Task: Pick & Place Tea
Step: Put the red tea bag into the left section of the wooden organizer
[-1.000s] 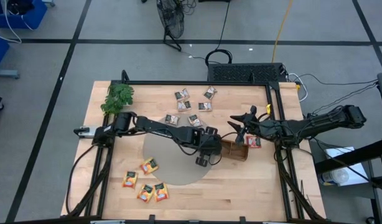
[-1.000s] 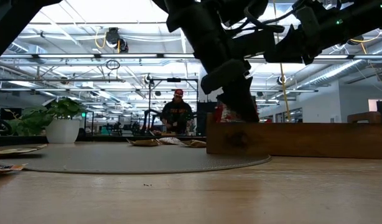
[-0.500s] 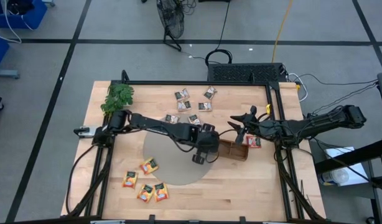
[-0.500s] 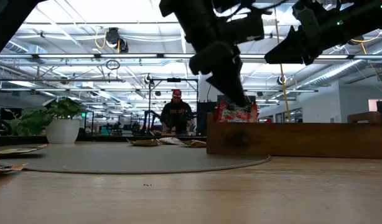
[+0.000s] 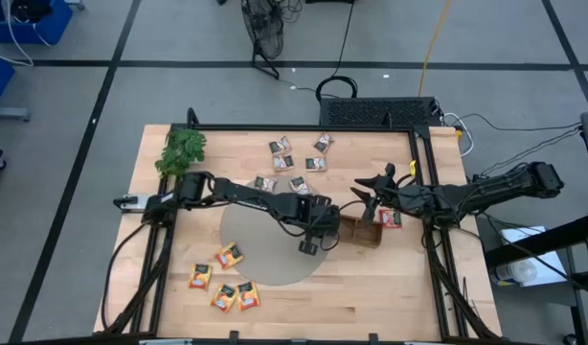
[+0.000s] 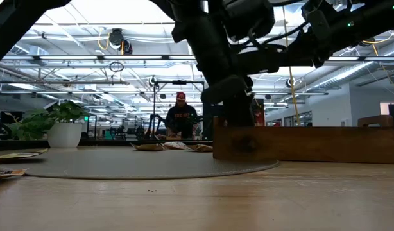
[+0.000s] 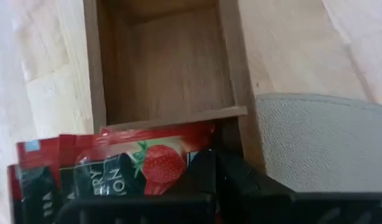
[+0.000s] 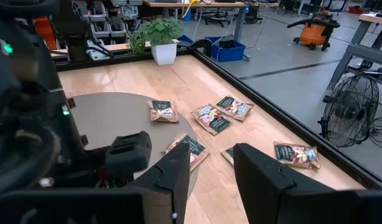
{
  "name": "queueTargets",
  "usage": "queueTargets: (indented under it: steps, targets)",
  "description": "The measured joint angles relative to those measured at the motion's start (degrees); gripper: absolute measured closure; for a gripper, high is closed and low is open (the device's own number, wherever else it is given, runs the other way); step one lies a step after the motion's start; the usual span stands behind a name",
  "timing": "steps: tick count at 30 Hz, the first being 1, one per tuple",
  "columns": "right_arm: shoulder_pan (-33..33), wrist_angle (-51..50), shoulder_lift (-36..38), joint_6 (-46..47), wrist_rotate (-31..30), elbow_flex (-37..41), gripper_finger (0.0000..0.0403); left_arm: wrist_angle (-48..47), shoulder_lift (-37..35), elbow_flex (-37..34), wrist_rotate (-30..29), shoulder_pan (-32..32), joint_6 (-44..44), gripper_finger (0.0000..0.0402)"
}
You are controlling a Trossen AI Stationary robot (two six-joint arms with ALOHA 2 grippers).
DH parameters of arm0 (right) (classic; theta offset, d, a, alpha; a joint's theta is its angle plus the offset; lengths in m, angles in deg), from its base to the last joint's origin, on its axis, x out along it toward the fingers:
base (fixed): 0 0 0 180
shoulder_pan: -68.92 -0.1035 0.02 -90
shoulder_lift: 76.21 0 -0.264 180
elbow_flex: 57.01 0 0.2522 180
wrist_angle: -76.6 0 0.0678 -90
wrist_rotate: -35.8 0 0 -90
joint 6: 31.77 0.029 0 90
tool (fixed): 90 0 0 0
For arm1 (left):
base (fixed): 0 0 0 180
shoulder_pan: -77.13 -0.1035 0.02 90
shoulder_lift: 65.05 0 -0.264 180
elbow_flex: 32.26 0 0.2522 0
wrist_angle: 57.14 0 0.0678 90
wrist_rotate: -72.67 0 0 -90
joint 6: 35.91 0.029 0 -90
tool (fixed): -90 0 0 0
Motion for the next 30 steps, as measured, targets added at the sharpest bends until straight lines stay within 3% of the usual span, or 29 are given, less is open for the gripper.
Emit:
queueTargets:
  steps: [8,13,16,26,30]
  targets:
    - [0.0,0.02,0.0,0.02,0.0,0.0,0.0291,-0.06,1.05,0.04,-0.96,0.04,-0.17,0.0397]
    - [0.0,0.04,0.0,0.02,0.02,0.0,0.0291,-0.92,1.29,-0.05,-11.96,0.65,-0.32,0.0394]
    - [0.0,0.04,0.0,0.02,0.0,0.0,0.0291,-1.35,1.42,-0.09,-15.19,0.76,0.32,0.0398]
    - [0.0,0.04,0.0,0.04,0.0,0.0,0.0291,-1.28,1.46,-0.11,-14.63,1.79,0.73,0.038]
    - [0.0,0.04,0.0,0.04,0.0,0.0,0.0291,-1.35,1.38,-0.09,-8.14,1.7,0.91,0.0396]
